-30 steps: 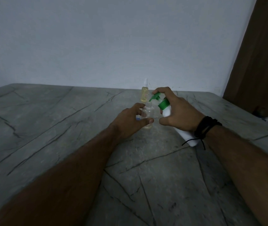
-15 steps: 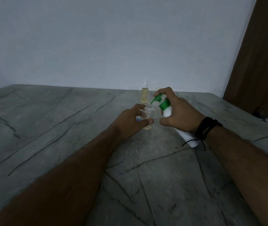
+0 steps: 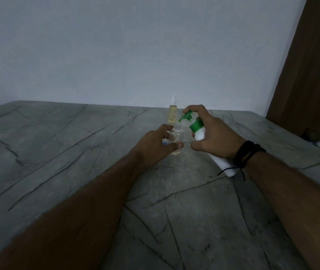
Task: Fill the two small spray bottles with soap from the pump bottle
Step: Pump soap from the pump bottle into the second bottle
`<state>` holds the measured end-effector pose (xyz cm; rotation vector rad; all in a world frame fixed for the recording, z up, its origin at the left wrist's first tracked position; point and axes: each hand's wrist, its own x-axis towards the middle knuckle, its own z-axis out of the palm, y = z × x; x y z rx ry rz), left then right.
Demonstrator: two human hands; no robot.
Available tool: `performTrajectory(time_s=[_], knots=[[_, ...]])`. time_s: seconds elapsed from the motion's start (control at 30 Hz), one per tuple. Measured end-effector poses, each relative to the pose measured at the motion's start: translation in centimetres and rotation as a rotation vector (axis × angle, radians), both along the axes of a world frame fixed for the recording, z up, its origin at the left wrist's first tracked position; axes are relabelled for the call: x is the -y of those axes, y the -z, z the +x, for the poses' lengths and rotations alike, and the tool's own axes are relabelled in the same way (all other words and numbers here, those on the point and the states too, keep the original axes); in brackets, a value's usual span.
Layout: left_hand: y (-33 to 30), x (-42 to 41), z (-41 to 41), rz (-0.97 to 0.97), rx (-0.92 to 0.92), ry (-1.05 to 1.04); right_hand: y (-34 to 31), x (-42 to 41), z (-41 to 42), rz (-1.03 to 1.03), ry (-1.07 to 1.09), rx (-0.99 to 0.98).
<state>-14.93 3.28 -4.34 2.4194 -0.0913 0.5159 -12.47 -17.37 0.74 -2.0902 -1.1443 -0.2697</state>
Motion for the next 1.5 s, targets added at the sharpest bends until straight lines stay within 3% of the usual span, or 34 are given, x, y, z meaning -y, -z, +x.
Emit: performTrajectory(time_s=[1.5], knots=[[0.16,-0.13,0.12,0.000,0.002,0.021,-0.11,-0.11,-0.33,-0.003,0.010,0.006]])
